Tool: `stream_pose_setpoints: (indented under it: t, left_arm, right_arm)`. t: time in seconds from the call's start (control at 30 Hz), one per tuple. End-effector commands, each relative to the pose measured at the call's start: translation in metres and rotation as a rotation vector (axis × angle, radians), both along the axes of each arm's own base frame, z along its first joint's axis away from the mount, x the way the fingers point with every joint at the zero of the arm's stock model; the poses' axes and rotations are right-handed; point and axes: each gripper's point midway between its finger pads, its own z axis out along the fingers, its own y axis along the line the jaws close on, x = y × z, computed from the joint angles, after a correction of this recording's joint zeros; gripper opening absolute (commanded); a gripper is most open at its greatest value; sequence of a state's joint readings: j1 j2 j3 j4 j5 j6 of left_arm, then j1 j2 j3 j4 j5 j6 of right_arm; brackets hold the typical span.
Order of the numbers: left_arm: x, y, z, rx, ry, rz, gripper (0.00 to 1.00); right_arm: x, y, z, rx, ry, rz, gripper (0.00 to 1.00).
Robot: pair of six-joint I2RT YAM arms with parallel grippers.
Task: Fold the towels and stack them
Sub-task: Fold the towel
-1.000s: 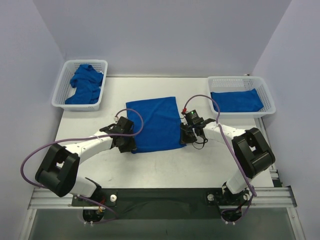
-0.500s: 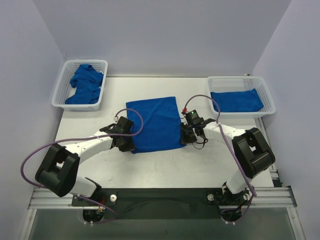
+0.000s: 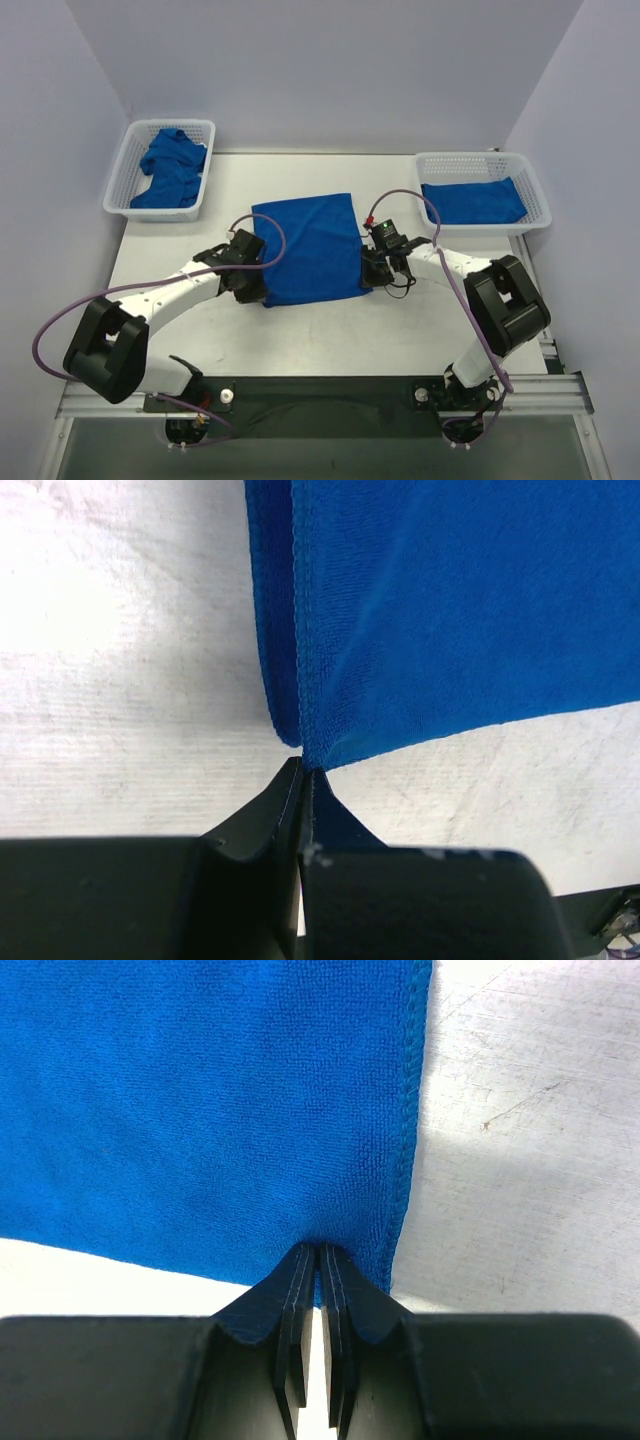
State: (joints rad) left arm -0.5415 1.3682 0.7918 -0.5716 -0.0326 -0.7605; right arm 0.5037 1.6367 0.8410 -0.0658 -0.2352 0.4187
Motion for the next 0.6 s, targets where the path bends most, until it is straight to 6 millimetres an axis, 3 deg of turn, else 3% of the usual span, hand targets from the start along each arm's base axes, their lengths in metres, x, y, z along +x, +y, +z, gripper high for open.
stream_pose_setpoints:
  t: [0.0,0.2,0.3,0.43,0.47,0.53,0.57]
  left_arm:
    - [-0.011,0.000,0.005,0.007,0.051,-0.039,0.02]
    - [-0.026,-0.003,0.000,-0.002,0.144,-0.092,0.02]
    - [-0.024,0.008,-0.007,0.053,0.146,-0.086,0.11]
    - [-0.015,0.020,-0.013,0.119,0.137,-0.076,0.35]
    - [-0.014,0.022,-0.011,0.130,0.132,-0.081,0.55]
    - [-0.004,0.018,0.003,0.124,0.082,-0.083,0.66]
    - [-0.002,0.017,0.010,0.121,0.067,-0.089,0.78]
  right_arm:
    - [-0.006,-0.012,-0.004,-0.035,0.014,-0.015,0.10]
    - [-0.005,-0.016,-0.003,-0.044,0.010,-0.021,0.10]
    - [-0.004,-0.017,-0.001,-0.051,0.001,-0.018,0.11]
    - [-0.004,-0.016,0.005,-0.056,-0.015,-0.001,0.12]
    - [-0.002,-0.018,0.012,-0.064,-0.034,0.005,0.13]
    - [-0.002,-0.016,0.020,-0.071,-0.052,0.022,0.14]
    - [0.000,-0.016,0.029,-0.075,-0.075,0.037,0.15]
